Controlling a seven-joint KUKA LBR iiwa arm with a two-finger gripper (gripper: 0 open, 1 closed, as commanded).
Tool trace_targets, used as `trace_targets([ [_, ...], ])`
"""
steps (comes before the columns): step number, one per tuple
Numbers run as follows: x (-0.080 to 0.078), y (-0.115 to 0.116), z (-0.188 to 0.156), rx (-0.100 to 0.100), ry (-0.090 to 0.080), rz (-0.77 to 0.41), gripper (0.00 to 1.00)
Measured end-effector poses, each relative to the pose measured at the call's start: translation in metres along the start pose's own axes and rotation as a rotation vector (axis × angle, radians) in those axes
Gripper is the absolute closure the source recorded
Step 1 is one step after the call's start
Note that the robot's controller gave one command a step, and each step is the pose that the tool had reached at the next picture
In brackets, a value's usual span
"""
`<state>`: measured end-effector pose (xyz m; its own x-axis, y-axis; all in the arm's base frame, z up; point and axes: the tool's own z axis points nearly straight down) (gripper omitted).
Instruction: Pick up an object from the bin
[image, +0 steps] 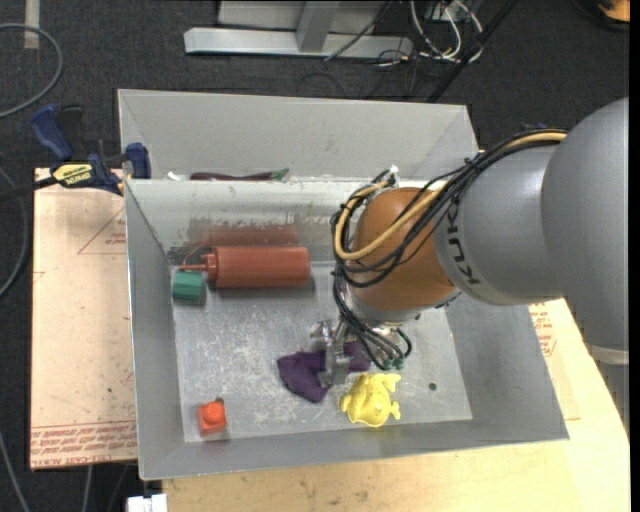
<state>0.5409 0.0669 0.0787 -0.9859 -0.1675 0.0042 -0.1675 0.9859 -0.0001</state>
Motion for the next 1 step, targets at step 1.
trace_targets([
  [1, 0.0137, -0.0093, -0.1980, 0.000, 0.001, -0.009, 1.00],
])
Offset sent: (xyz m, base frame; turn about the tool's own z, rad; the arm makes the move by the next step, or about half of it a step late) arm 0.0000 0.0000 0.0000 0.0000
